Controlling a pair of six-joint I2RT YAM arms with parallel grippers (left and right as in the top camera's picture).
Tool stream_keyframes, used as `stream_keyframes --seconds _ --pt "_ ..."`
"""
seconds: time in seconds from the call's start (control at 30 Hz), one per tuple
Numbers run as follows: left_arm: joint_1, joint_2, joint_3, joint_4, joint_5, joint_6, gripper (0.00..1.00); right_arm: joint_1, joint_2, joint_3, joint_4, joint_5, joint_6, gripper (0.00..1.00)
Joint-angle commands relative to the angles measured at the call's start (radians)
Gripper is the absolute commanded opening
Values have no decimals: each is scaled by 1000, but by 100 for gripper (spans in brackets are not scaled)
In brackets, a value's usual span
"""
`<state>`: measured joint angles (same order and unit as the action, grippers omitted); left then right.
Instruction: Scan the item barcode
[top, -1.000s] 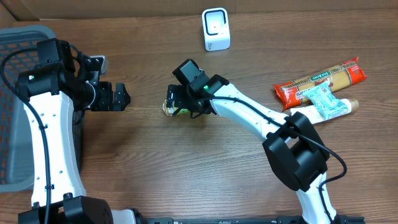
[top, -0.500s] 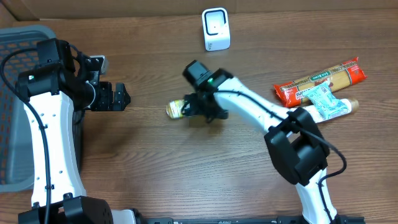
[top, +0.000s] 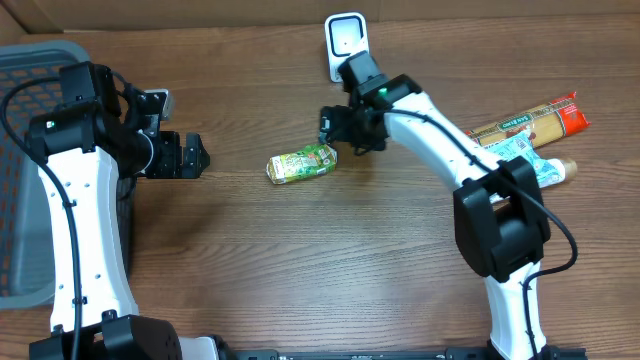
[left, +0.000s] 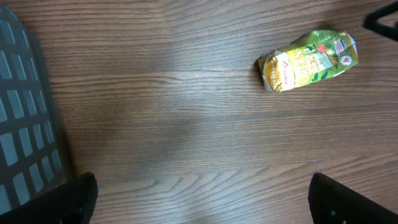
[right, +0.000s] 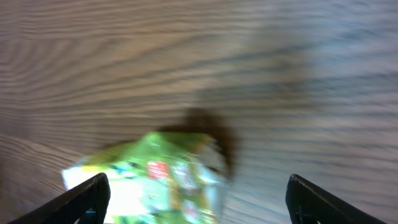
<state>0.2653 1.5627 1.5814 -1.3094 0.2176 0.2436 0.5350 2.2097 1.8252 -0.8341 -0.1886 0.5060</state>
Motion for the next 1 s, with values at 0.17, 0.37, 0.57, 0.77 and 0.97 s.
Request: stream_keyframes --seconds 0.17,0.37,0.57,0.77,0.97 --pt "-2 -7 4 2 15 22 100 109 10 28 170 73 -52 90" --pt "-2 -7 4 2 15 22 100 162 41 27 347 26 -146 90" --pt "-2 -7 4 2 15 22 100 208 97 27 463 -20 -256 88" --pt "-2 -7 4 2 15 22 99 243 138 27 429 -57 -306 88" --pt "-2 -7 4 2 15 22 100 244 116 42 200 -187 -294 87"
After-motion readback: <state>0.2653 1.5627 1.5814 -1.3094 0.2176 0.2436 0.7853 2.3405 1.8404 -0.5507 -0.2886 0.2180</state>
